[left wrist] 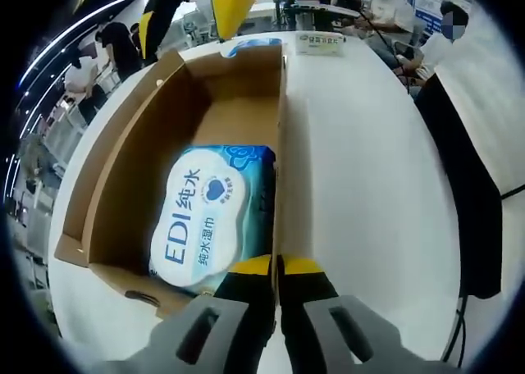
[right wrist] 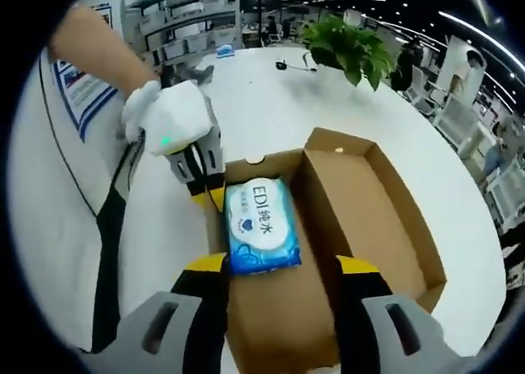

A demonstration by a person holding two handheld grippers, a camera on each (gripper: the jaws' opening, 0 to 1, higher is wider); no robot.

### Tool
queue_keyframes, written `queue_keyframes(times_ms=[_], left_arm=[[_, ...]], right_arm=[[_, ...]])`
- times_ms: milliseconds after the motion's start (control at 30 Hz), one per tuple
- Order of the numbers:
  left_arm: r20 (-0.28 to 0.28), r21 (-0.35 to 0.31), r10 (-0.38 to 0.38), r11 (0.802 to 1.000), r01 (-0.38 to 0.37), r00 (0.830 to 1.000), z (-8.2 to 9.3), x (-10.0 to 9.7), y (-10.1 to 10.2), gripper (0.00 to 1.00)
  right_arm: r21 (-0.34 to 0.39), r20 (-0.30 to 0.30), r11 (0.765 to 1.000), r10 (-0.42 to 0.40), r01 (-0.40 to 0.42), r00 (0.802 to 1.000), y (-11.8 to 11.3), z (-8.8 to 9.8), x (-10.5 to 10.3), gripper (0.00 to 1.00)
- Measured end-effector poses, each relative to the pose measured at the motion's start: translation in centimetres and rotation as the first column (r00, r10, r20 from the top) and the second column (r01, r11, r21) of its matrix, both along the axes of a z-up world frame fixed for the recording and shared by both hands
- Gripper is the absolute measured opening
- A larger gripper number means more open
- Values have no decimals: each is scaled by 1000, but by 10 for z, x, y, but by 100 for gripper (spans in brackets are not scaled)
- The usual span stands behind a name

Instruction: Operate the shoe box by opening the lid, removing the specified soft item, and placing it in the target area until the item is outside and the box remains undamaged.

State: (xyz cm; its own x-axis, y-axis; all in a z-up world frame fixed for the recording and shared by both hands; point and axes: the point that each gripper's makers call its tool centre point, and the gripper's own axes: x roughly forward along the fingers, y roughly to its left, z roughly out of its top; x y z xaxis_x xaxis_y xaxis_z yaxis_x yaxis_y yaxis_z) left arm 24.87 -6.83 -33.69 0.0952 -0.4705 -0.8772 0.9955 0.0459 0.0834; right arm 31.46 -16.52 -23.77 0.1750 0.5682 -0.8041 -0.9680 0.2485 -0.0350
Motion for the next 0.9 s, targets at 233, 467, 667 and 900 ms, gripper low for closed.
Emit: queue_keyframes(times_ms=[233,467,667,900], left_arm=[[-2,1,5,1000,-5,1000,0,0,0,1],[-1,-1,-1,1000,1,1000,-1,1,0,1],[-5,0,3,1000,-3,1000,-1,1,0,1],[-6,2,1,1000,-1,1000,-1,1,0,1]], right_arm=[[-75,37,992,102,-99,994,14,-7,8,50],[-111,-37,987,117,-121,992,23,-31,4,50],[-132,-60,979,146,-153,987,27,-40,-1,54],[-148,-67,970,187,-195,980,35,-38,4,56]])
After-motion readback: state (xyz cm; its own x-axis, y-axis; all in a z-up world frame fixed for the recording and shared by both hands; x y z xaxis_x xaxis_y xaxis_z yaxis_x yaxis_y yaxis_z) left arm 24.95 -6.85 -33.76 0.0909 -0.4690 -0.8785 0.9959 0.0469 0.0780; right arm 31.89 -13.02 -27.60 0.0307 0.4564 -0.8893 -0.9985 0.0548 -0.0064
